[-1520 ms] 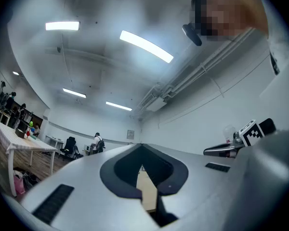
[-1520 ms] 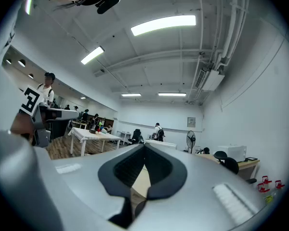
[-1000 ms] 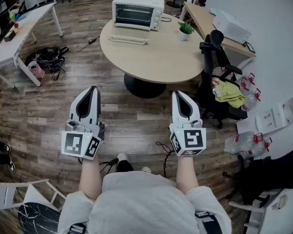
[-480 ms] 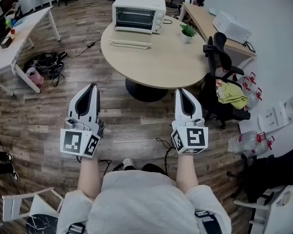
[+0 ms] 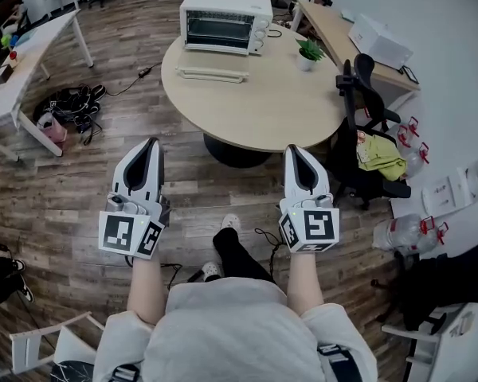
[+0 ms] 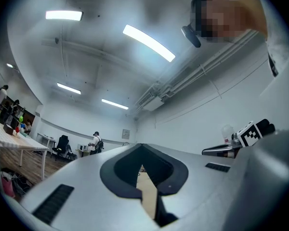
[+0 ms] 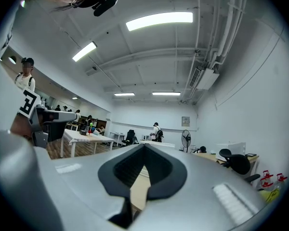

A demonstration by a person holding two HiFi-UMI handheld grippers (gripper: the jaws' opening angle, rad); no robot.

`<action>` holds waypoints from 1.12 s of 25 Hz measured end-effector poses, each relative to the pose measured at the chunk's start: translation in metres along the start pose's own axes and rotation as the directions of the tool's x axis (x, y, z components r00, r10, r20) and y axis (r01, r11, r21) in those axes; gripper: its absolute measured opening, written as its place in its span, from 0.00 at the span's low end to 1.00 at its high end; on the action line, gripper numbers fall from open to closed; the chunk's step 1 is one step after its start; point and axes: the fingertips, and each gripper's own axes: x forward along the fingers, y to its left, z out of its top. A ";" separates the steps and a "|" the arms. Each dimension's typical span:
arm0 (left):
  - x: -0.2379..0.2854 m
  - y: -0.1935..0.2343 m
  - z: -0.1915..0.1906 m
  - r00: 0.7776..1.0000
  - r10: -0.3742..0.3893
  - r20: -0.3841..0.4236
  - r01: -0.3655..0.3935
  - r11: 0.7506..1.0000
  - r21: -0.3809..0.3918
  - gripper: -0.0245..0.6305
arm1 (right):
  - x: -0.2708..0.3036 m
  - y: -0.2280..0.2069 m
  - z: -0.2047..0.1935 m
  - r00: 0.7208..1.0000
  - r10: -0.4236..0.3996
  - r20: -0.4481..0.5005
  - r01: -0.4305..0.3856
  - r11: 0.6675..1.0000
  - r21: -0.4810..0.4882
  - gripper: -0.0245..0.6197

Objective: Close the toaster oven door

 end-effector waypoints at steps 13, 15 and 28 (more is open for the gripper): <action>0.114 0.048 -0.014 0.998 0.049 0.029 -0.049 0.999 0.019 0.05 | 0.129 -0.054 -0.010 0.999 0.041 0.028 -0.042 0.999 0.007 0.06; 0.133 0.054 -0.015 0.998 0.056 0.033 -0.057 0.998 0.024 0.05 | 0.150 -0.063 -0.009 0.998 0.051 0.034 -0.051 0.999 0.007 0.06; 0.227 0.075 -0.031 0.993 0.105 0.058 -0.108 0.993 0.042 0.05 | 0.249 -0.113 -0.021 0.993 0.110 0.053 -0.111 0.994 0.019 0.06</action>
